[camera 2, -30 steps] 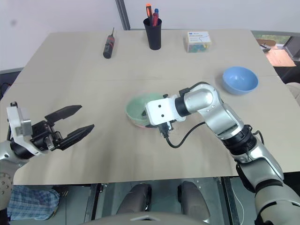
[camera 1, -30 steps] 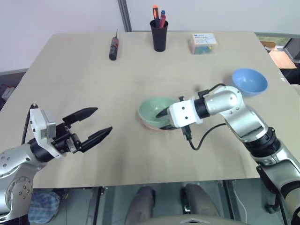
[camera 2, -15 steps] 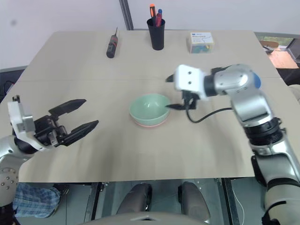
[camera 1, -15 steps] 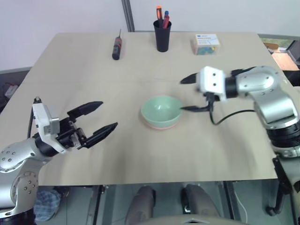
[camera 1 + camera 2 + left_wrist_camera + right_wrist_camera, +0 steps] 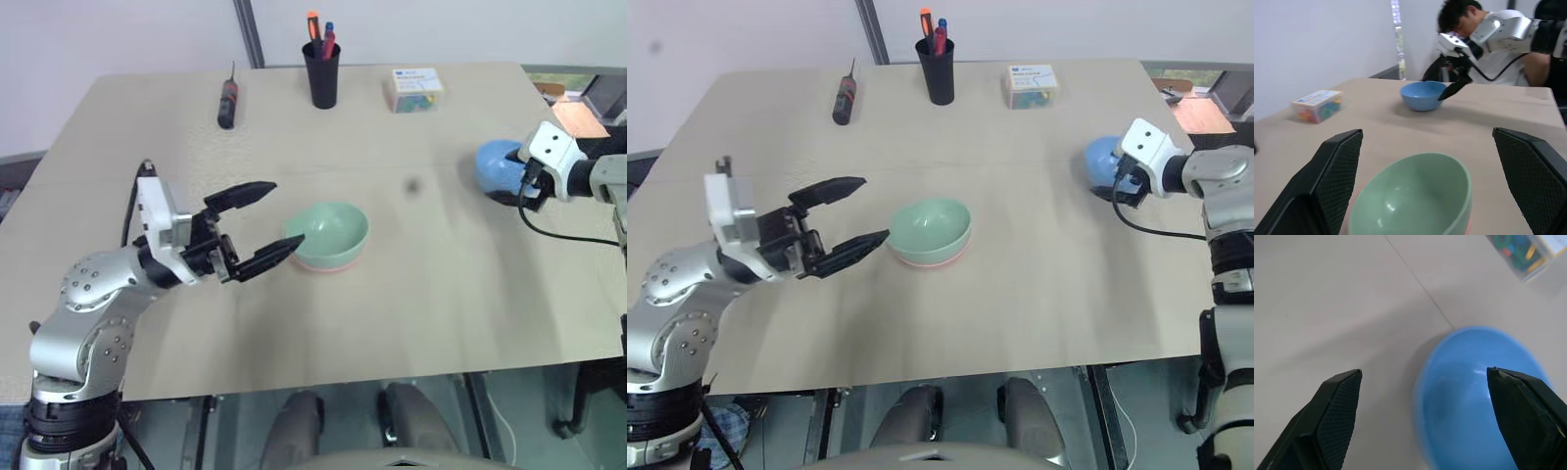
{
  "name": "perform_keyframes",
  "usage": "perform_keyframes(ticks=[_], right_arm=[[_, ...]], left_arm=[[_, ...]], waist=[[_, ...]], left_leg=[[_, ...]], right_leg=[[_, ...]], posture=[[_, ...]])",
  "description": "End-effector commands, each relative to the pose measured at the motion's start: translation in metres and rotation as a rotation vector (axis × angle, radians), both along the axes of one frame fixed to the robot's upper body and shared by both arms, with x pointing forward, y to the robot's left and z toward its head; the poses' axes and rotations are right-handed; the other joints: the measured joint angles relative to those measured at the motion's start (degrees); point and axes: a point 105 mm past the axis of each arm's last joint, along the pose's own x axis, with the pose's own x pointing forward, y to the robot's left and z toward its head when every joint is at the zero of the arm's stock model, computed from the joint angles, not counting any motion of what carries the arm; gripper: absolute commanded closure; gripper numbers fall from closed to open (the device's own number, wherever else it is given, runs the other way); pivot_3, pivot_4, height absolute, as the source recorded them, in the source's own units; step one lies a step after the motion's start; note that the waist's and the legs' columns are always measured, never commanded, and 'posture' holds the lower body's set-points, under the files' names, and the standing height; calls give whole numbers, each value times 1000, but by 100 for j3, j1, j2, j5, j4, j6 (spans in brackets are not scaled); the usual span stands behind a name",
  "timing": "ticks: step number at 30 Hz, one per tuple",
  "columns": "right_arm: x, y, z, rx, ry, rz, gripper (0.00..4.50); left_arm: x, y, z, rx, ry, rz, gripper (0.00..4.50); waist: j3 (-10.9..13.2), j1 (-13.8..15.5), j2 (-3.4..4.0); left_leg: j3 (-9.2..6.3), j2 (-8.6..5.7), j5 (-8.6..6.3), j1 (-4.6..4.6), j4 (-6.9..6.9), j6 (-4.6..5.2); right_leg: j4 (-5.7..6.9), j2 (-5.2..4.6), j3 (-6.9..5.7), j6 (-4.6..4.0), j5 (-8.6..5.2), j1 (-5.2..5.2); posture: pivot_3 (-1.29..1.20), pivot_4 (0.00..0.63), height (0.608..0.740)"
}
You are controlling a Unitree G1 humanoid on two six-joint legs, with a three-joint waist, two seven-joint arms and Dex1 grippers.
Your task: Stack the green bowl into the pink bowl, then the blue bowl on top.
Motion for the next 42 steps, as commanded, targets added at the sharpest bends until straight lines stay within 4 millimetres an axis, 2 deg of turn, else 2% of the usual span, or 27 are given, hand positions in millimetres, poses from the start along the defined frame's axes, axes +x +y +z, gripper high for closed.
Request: perform_keyframes(ticks=[1,6,7,8,14,15,16,19,22,24,26,28,32,36,39,42], right_arm=[[12,-6,14,135,-47,-82,205],[21,-14,0,121,-26,-162,205],[22,-15,-1,127,-25,-171,603],[22,-15,-1,128,-22,-169,755],[23,-10,-6,113,-11,-148,3141],[23,-9,-7,113,-8,-144,3299],[23,-9,-8,113,-7,-143,3821],[23,-8,-9,112,-4,-137,4434],[20,-3,-9,17,-19,-69,4434],[20,7,0,-19,-57,-15,4434],[19,20,9,-22,-79,51,4434],[14,44,27,-61,-162,153,4434],[-19,100,49,-64,-231,360,4434],[-44,131,58,-79,-262,446,4434],[-68,163,66,-70,-267,566,4434],[-91,187,66,-61,-251,676,4434]], left_arm=[[3,-4,5,-4,-30,-10,0],[7,-7,2,-3,-26,-16,0],[7,-7,0,1,-24,-16,0],[7,-6,-1,4,-23,-16,0],[8,0,-4,12,-15,11,0],[8,1,-5,9,-12,17,0],[9,2,-5,8,-11,21,0],[9,3,-5,8,-14,22,0],[10,3,-2,-5,-17,21,0],[10,5,1,-17,-17,24,0],[9,8,0,-12,-17,32,0],[8,16,-5,-2,-9,52,0],[5,40,-14,26,15,106,0],[6,61,-22,50,40,169,0],[8,79,-27,74,51,222,0],[9,94,-33,104,62,257,0]], waist=[[2,13,2],[3,29,4],[3,29,4],[3,27,4],[3,13,5],[4,11,5],[4,14,5],[4,17,5],[4,21,5],[5,17,8],[6,4,8],[5,2,9],[6,11,11],[7,74,12],[7,159,12],[7,177,12]], left_leg=[[-1,0,0,0,2,0],[-3,-3,0,-3,3,0],[-5,-2,0,-4,3,0],[-5,-2,0,-4,2,0],[-2,-1,0,-3,2,0],[-1,-1,0,-2,2,0],[-1,-1,0,-1,2,0],[-3,-1,0,-2,5,0],[-3,-1,0,-3,6,0],[-3,-2,0,-3,6,0],[-1,0,0,-3,5,0],[0,0,0,-2,4,0],[-3,12,0,-9,-1,0],[-15,16,0,-19,5,0],[-17,3,0,-20,13,0],[-27,3,0,-19,14,0]], right_leg=[[2,0,-1,0,0,0],[-1,-2,-3,0,0,-1],[-4,-3,-5,0,0,-1],[-6,-3,-4,0,0,-1],[-4,-4,-2,0,0,-1],[-2,-3,-1,0,0,-1],[0,-3,0,0,0,-1],[2,-3,-2,0,0,-1],[2,-4,-3,0,0,-1],[2,-4,-2,0,0,-1],[2,-4,0,0,0,-4],[4,-2,1,0,0,-4],[5,0,0,0,0,-17],[7,-2,-10,0,0,-21],[11,-10,-10,0,0,-19],[14,-8,-19,0,0,-19]], posture=[[0,150,740],[0,150,740],[0,150,740],[0,150,740],[0,150,740],[0,150,740],[0,150,740],[0,150,740],[0,150,740],[0,150,740],[0,150,740],[0,150,740],[0,150,740],[0,150,740],[0,150,740],[0,150,740]])
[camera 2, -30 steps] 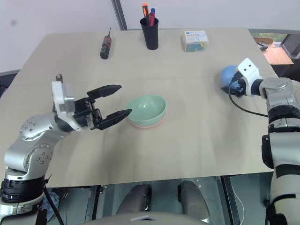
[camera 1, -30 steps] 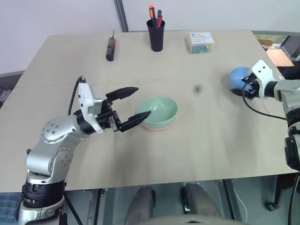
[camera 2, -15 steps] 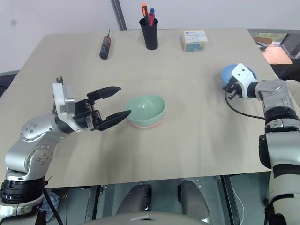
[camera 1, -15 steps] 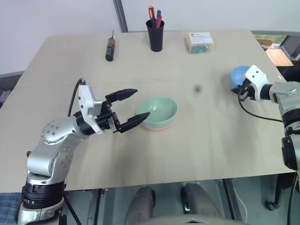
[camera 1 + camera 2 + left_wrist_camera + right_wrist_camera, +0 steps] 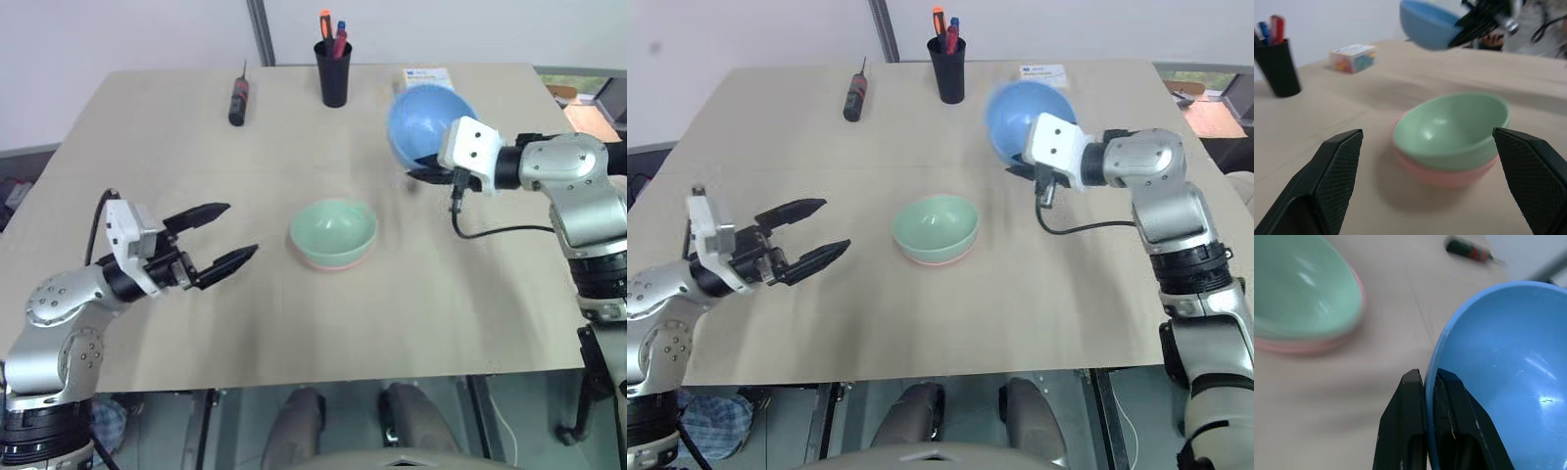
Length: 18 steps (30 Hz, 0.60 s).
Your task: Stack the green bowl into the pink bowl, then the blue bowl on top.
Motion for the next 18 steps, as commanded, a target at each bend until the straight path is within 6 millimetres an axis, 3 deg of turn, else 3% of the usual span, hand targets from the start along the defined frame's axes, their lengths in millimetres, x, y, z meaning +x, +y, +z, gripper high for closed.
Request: perform_keyframes(ticks=[1,6,11,14,18], right_arm=[[-30,29,10,-9,-31,132,4434],[-58,57,-2,-10,12,243,4434],[-70,70,-14,-23,39,273,4434],[-70,73,-14,-9,45,262,3556],[-69,73,-13,2,47,248,1833]], left_arm=[[-1,20,3,58,-33,45,0],[1,29,-4,91,-27,62,0],[1,36,-7,96,-26,70,0],[0,39,-9,102,-23,70,0],[0,38,-9,91,-28,67,0]], waist=[[0,-1,0],[0,-7,-1],[-1,-13,-1],[-1,-13,-2],[-1,-15,-2]], left_leg=[[-1,0,0,0,0,0],[0,-2,0,0,-1,0],[-2,-2,0,0,-1,0],[-3,-3,0,2,1,0],[-4,-5,0,5,1,0]], right_leg=[[1,0,-1,0,0,0],[-2,0,0,0,0,0],[0,0,-2,0,0,-1],[7,1,-3,0,0,-1],[11,2,-3,0,0,-1]], posture=[[0,150,740],[0,150,740],[0,150,740],[0,150,740],[0,150,740]])
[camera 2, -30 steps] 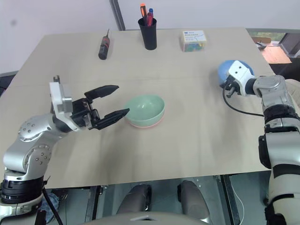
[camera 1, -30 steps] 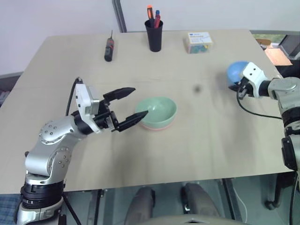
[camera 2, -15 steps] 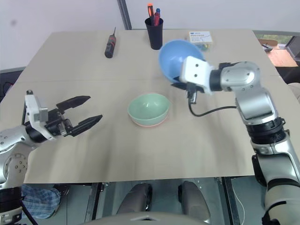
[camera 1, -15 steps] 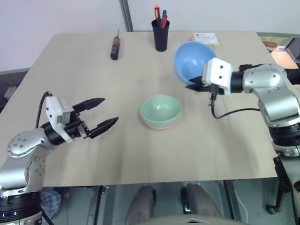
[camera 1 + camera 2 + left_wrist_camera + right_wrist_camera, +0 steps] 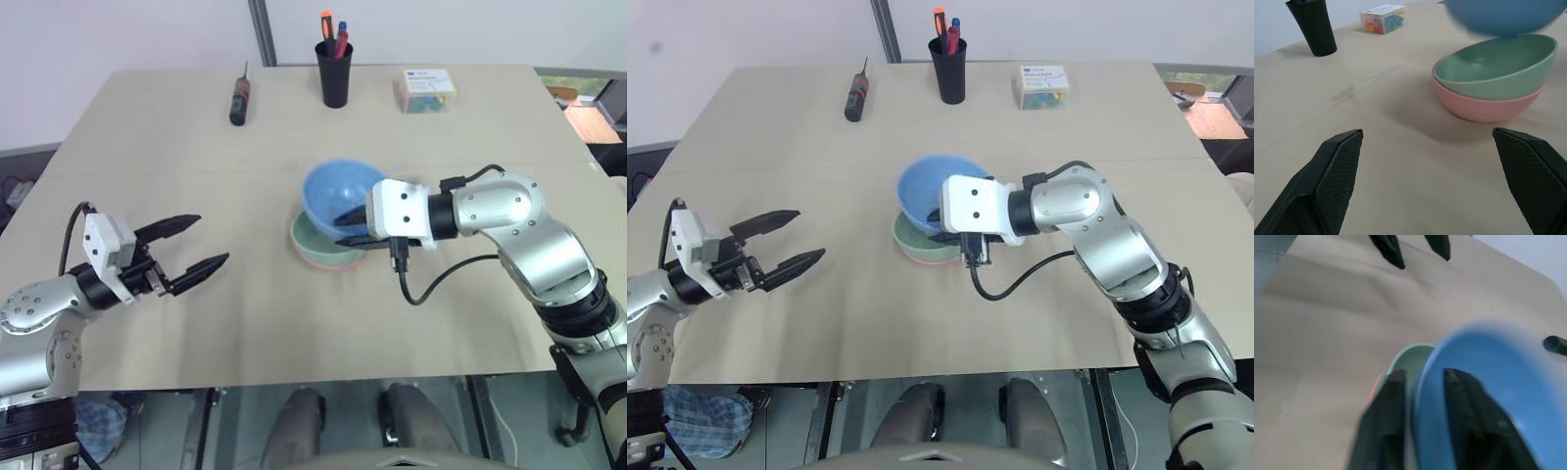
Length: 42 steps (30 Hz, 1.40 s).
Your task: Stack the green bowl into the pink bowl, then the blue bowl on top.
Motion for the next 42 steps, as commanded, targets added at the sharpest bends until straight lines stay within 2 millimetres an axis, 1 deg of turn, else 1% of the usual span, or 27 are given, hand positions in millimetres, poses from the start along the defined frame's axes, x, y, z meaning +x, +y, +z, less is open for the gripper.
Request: perform_keyframes(ticks=[1,2,4,9,11,13,14,16,18,21,23,26,29,31,34,42], right_arm=[[-4,3,12,30,-58,1,1423],[-2,2,14,34,-62,-10,1032],[0,-1,17,34,-60,-28,498],[10,-21,29,67,-5,-105,498],[17,-35,35,142,37,-175,498],[28,-55,39,218,26,-256,498],[31,-66,36,242,19,-292,498],[29,-84,23,269,67,-341,498],[21,-101,11,336,102,-355,498],[12,-134,-8,446,159,-404,498],[8,-150,-15,498,189,-418,498],[-3,-167,-22,563,224,-394,498],[-11,-182,-27,605,240,-379,498],[-18,-188,-33,593,272,-354,498],[-24,-196,-42,576,305,-350,498],[-25,-208,-55,569,305,-381,498]], left_arm=[[-2,3,11,20,-49,2,0],[-2,2,11,18,-52,-4,0],[-3,0,11,16,-56,-13,0],[-3,-6,12,8,-61,-32,0],[-5,-10,11,4,-60,-40,0],[-8,-11,8,-18,-37,-25,0],[-10,-12,5,-30,-25,-18,0],[-14,-15,-1,-43,-3,-7,0],[-17,-17,-6,-59,15,16,0],[-24,-20,-11,-81,32,41,0],[-25,-21,-11,-87,33,56,0],[-28,-19,-10,-102,33,80,0],[-33,-21,-8,-117,31,74,0],[-36,-21,-6,-128,3,80,0],[-42,-21,-7,-126,-19,85,0],[-48,-20,-5,-108,-74,102,0]], waist=[[0,-1,0],[0,-1,0],[0,-1,0],[0,6,0],[-1,7,-1],[-2,6,-4],[-3,5,-5],[-9,11,-16],[-9,12,-16],[-10,14,-17],[-9,16,-16],[-9,11,-16],[-6,8,-13],[-6,12,-13],[-6,8,-13],[-6,21,-14]], left_leg=[[1,0,0,0,0,0],[0,0,0,0,0,0],[0,0,0,0,0,0],[0,0,0,-1,0,1],[-1,0,-1,-1,0,1],[-1,2,-1,-2,0,2],[0,3,-2,-2,0,3],[0,2,-5,-2,-4,8],[1,3,-5,-2,-5,9],[4,6,-14,-1,-9,24],[8,5,-14,1,-7,26],[16,3,-15,20,-1,28],[22,4,-16,73,-9,28],[30,3,-16,94,-12,29],[38,4,-16,98,-12,29],[41,4,-16,99,-12,29]], right_leg=[[0,0,0,0,0,0],[0,0,0,0,0,0],[1,0,0,0,0,0],[0,0,1,0,0,0],[-1,-1,-2,0,0,0],[-4,-1,0,0,0,1],[-4,-1,1,0,0,1],[-8,-2,1,0,0,2],[-12,-2,1,0,0,4],[-15,0,3,0,0,7],[-14,-2,6,0,0,9],[8,-2,14,0,0,18],[7,3,18,0,-1,67],[6,4,24,1,-1,82],[6,6,31,1,-1,83],[5,7,35,1,-1,83]], posture=[[0,150,740],[0,150,740],[0,150,740],[0,150,740],[0,150,740],[0,150,740],[0,150,740],[0,150,740],[0,150,740],[0,150,740],[0,150,740],[0,150,740],[0,150,740],[0,150,740],[0,150,740],[0,150,740]])
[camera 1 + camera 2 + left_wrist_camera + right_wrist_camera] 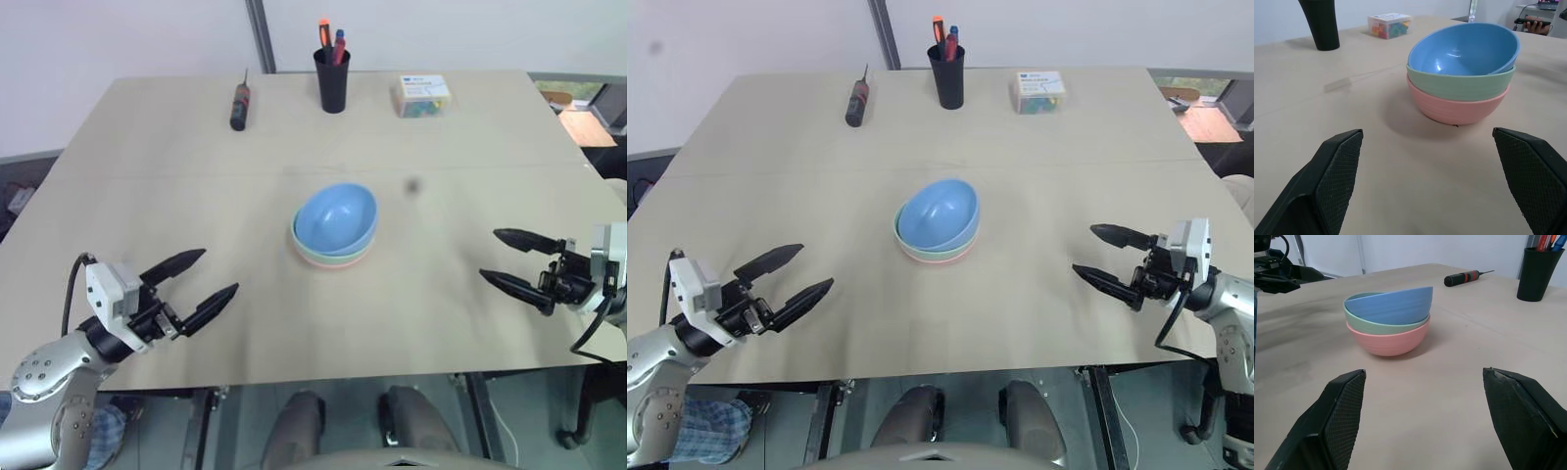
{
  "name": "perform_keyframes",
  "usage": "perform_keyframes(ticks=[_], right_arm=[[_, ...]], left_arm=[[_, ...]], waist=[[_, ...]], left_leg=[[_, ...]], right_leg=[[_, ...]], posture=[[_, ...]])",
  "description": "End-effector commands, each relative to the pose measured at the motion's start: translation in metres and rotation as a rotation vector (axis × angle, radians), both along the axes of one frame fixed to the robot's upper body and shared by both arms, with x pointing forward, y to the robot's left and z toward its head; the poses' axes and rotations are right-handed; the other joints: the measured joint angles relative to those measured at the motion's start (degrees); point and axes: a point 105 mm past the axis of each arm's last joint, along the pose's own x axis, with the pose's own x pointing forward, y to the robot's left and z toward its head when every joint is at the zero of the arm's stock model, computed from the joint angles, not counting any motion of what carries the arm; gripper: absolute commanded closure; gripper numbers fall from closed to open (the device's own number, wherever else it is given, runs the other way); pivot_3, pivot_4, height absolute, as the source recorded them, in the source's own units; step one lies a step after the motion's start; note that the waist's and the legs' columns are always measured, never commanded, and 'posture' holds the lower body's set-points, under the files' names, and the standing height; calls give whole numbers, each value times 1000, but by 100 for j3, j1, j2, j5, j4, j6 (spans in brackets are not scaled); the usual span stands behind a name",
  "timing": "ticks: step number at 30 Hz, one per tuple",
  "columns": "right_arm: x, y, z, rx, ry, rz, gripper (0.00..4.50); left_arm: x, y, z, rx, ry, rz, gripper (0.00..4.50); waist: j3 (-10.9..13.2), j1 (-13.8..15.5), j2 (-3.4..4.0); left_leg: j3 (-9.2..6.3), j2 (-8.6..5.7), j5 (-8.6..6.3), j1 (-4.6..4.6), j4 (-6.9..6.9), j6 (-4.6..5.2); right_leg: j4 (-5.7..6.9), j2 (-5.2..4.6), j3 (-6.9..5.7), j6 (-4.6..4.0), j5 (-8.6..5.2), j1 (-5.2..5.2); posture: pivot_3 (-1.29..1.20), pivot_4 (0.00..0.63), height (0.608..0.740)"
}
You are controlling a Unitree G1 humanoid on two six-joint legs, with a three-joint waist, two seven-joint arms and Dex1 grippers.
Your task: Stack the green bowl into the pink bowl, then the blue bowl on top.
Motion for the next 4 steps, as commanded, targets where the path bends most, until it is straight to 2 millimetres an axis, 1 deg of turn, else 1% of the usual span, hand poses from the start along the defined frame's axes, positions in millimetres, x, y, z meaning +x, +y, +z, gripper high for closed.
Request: perform_keyframes(ticks=[1,4], right_arm=[[-3,-7,6,-22,-40,-11,498],[-1,-8,7,-18,-45,-16,498]], left_arm=[[-3,1,16,36,-109,23,0],[-3,0,17,55,-140,33,0]], waist=[[0,3,0],[0,6,0]], left_leg=[[0,0,0,0,0,0],[0,0,0,-2,0,0]], right_leg=[[0,0,0,0,0,0],[-4,0,0,0,0,0]], posture=[[0,150,740],[0,150,740]])
